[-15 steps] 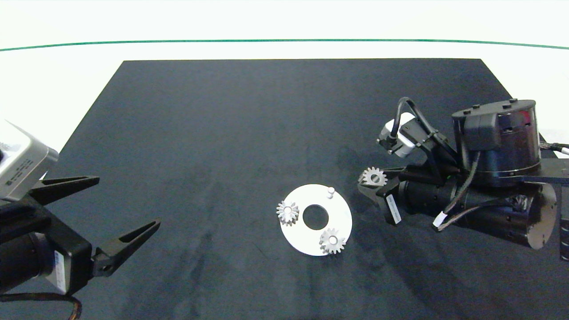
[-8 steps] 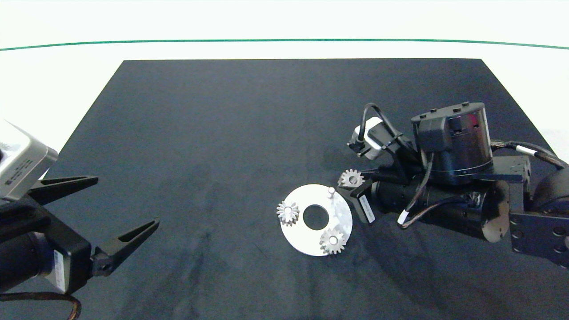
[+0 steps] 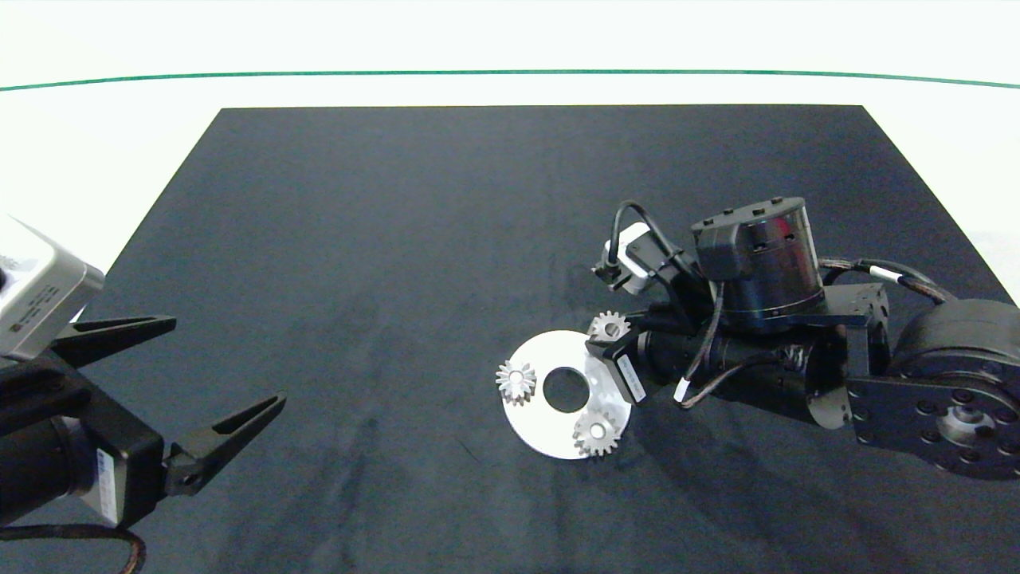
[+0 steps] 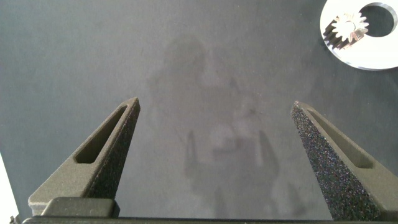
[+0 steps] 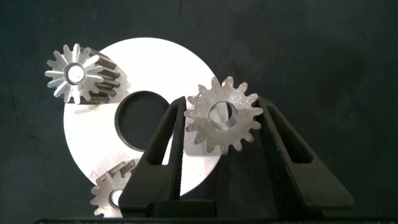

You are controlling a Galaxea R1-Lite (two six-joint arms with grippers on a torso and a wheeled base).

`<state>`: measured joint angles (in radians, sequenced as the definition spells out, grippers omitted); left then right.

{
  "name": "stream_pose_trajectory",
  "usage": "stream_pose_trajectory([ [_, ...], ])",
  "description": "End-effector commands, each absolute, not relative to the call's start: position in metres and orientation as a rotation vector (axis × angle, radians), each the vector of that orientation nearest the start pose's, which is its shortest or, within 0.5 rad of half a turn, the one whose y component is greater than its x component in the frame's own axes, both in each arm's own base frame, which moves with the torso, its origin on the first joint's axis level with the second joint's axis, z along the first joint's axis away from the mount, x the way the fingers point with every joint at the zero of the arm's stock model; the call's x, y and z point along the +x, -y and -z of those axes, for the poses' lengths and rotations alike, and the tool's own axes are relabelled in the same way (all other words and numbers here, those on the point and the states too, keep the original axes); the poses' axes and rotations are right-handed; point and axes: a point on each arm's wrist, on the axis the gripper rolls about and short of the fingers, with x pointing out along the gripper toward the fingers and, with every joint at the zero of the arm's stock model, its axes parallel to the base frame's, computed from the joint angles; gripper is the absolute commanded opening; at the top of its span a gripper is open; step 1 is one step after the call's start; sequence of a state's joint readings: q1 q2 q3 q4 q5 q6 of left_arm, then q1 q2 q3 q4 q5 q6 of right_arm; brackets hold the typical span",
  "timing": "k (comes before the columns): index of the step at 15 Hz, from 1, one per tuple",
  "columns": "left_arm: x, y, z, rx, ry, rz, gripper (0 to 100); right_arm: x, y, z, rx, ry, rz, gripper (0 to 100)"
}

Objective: Install three planetary gears onto the carrier pins

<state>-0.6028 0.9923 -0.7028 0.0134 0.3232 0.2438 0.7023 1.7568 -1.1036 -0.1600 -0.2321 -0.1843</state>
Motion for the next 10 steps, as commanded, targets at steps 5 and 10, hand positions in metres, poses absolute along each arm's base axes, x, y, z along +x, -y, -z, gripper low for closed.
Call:
stream_pose_trajectory([
  [5,0.1047,0.0633,-0.2433,0.379,-0.238,0.308,100,0.2602,-0.2142,-0.1962,-0.408,-0.409,-0.503,7],
  [10,0.1046,0.0633,-0.2431,0.379,-0.239,0.309,100,0.2599,-0.2139,-0.1950,-0.408,-0.414,-0.505,7],
])
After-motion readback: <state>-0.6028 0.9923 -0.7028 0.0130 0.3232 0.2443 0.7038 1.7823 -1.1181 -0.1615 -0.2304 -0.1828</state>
